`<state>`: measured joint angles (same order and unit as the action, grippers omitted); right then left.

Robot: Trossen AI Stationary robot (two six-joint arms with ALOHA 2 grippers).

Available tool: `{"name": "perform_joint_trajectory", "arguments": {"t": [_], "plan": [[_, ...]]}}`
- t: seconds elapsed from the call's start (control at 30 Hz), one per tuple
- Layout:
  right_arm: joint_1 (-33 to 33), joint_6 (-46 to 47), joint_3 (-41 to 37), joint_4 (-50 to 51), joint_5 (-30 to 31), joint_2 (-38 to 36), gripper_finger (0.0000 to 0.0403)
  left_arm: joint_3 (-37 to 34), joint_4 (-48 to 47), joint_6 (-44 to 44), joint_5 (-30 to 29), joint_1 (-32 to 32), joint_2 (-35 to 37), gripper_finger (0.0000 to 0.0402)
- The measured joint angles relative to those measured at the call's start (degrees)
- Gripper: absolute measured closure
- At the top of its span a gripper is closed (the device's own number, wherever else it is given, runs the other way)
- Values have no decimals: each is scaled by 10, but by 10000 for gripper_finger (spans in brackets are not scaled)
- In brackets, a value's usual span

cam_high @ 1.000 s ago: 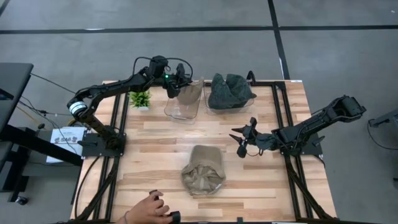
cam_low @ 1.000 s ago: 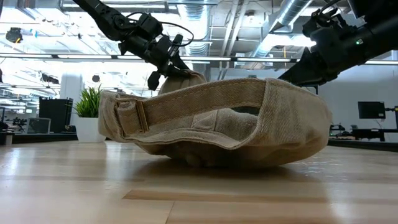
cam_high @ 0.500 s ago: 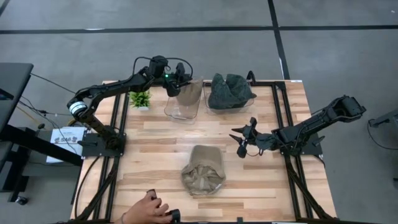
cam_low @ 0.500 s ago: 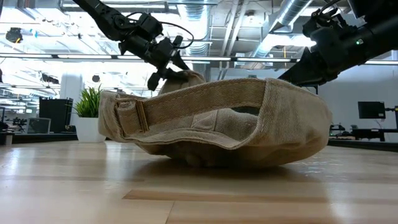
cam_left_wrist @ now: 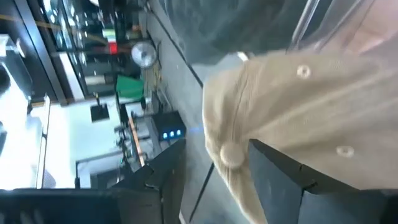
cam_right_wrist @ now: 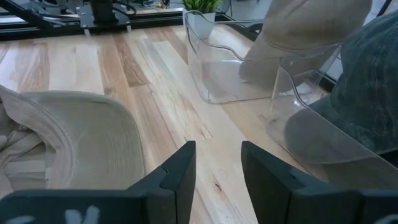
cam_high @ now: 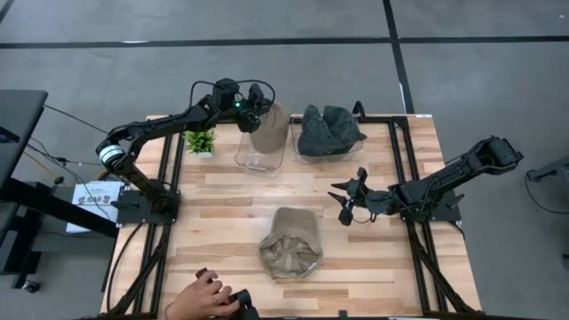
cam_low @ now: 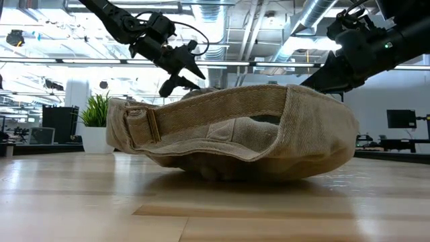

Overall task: Pick & Place hat
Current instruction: Put the light brown cap into the left transparent bin

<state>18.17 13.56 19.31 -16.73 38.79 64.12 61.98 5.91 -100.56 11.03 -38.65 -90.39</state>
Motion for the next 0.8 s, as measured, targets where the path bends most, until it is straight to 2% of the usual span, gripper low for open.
{"name": "perform_joint_trajectory", "arguments": {"t": [0.23, 0.3, 0.43, 0.57, 0.67, 0.8], "plan": [[0, 0, 0, 0, 0, 0, 285, 0, 4, 9, -82, 3, 8, 234], [0, 0, 0, 0, 0, 0, 285, 0, 5, 39, -110, 7, 22, 235], [0, 0, 0, 0, 0, 0, 285, 0, 3, 156, -115, 18, 68, 235], [0, 0, 0, 0, 0, 0, 285, -4, 3, 342, -115, 41, 128, 236], [0, 0, 0, 0, 0, 0, 285, -21, -5, 475, -115, 69, 173, 236], [-1, -22, 0, 0, 2, 0, 285, -66, -10, 609, -115, 117, 235, 236]]}}
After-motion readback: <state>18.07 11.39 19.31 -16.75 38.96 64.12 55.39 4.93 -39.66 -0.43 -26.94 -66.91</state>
